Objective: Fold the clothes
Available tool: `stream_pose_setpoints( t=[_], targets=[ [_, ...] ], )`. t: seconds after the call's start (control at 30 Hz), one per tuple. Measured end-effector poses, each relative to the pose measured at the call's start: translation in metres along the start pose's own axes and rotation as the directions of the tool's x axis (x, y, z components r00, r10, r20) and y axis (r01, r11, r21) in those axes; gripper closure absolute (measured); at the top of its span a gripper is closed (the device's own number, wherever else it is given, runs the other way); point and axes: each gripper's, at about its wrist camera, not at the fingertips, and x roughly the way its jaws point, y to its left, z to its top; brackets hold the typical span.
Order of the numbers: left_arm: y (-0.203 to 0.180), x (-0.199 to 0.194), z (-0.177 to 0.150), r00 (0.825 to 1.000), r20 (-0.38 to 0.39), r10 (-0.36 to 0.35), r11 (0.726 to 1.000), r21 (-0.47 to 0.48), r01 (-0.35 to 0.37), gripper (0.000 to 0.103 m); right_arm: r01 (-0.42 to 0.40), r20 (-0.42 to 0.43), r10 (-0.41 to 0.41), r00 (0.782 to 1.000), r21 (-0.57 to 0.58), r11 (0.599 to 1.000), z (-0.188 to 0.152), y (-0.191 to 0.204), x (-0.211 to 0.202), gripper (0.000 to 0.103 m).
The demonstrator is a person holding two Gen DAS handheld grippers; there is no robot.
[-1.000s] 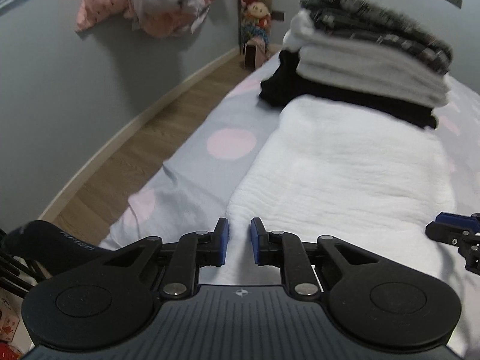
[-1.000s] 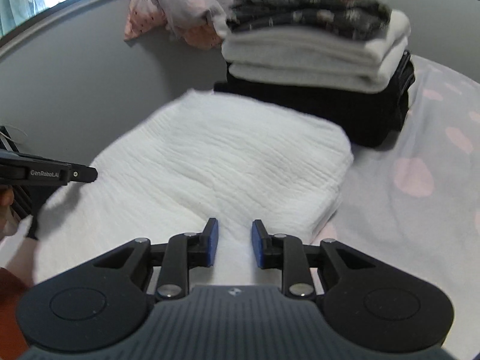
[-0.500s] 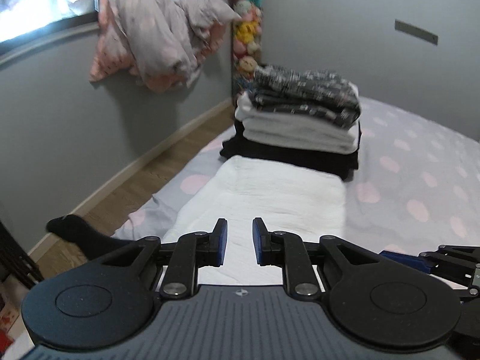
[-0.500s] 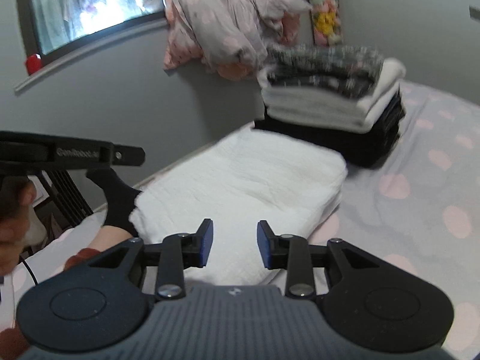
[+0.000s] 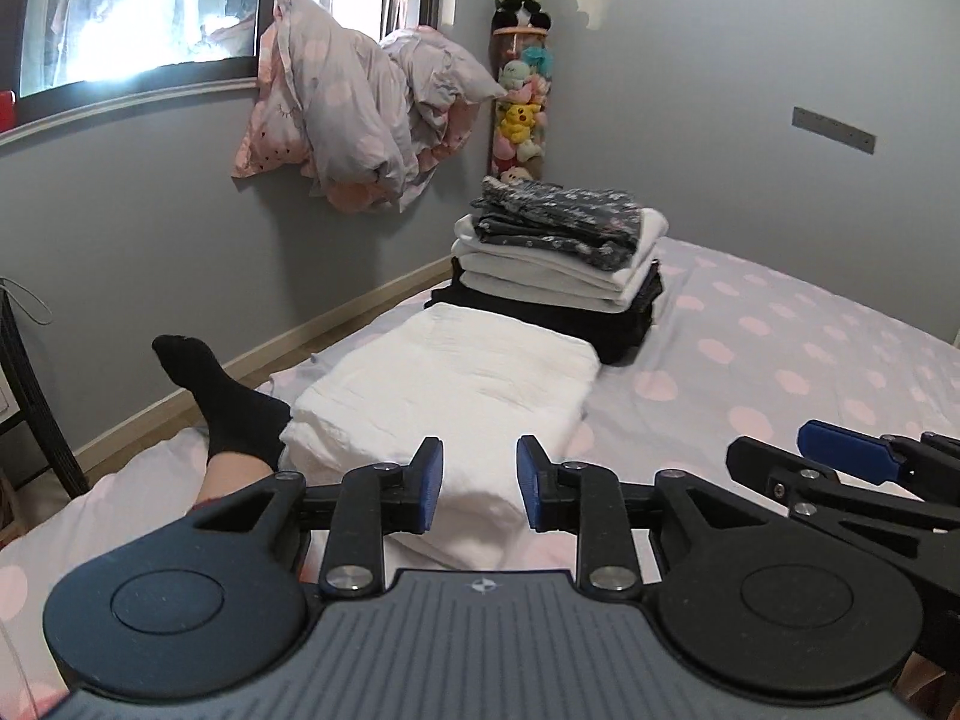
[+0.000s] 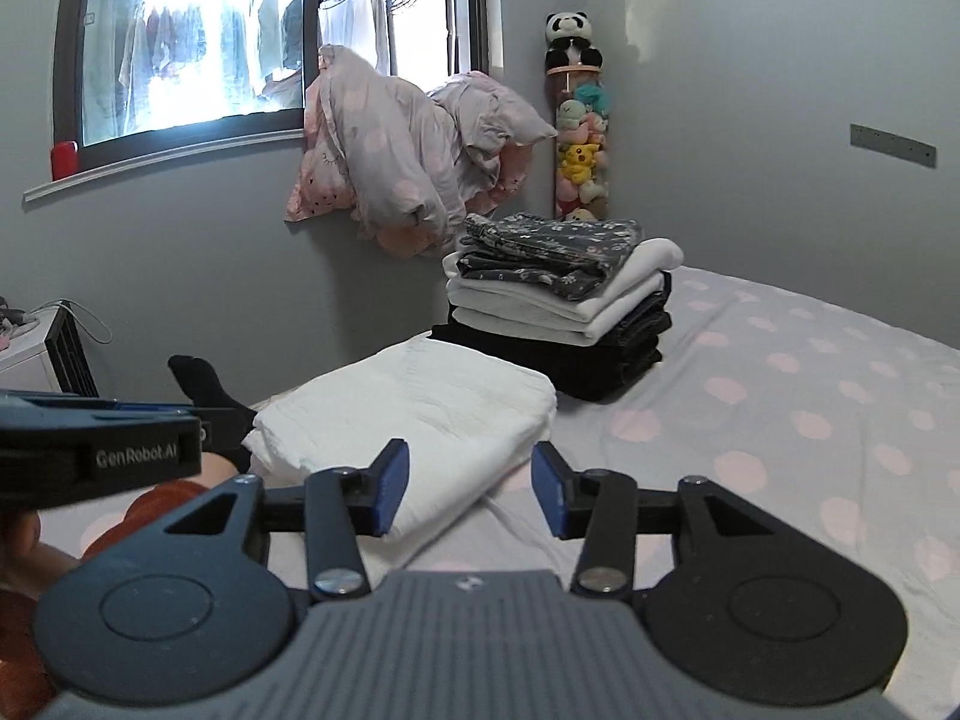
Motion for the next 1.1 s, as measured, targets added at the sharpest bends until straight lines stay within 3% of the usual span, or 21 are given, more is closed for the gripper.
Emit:
stream_pose_setpoints(
  t=[0.17, 0.3, 0.47, 0.63, 0.73, 0.8, 0.9, 1.1],
  targets=[
    [-0.006, -0.023, -0.015, 0.999, 0.012, -0.036, 0.999, 0.009, 0.036, 0.071, 0.034, -0.018, -0.034, 0.999, -0.025, 0.999, -0.008, 0.006, -0.034, 0.048],
    [0.0, -0.034, -0.029, 0.995, 0.007, -0.1, 0.993, -0.058, 0.1, 0.071, 0.053, -0.035, -0.053, 0.998, -0.016, 0.998, -0.017, 0.008, -0.054, 0.042],
    [0.002, -0.039, -0.043, 0.985, -0.001, -0.173, 0.983, -0.07, 0.172, 0.061, 0.061, -0.052, -0.061, 0.997, -0.009, 0.998, -0.03, 0.009, -0.07, 0.042],
    [-0.002, -0.036, -0.051, 0.993, 0.0, -0.12, 0.991, -0.053, 0.12, 0.057, 0.069, -0.079, -0.069, 0.994, -0.001, 0.998, -0.041, 0.009, -0.072, 0.042],
    [-0.002, -0.033, -0.055, 0.996, 0.011, -0.091, 0.995, -0.037, 0.092, 0.048, 0.068, -0.086, -0.069, 0.994, -0.005, 0.998, -0.045, 0.01, -0.067, 0.039],
    [-0.001, -0.03, -0.057, 0.995, -0.002, -0.096, 0.995, -0.033, 0.096, 0.047, 0.059, -0.075, -0.059, 0.995, 0.003, 0.998, -0.048, 0.011, -0.064, 0.03],
    [0.0, -0.027, -0.059, 0.997, 0.0, -0.083, 0.997, -0.009, 0.083, 0.047, 0.045, -0.058, -0.044, 0.997, 0.015, 0.999, -0.052, 0.012, -0.06, 0.025],
    [0.008, -0.023, -0.064, 0.999, 0.027, -0.046, 0.999, -0.019, 0.046, 0.027, 0.081, -0.02, -0.081, 0.996, -0.003, 0.997, -0.059, 0.02, -0.053, 0.019]
  ],
)
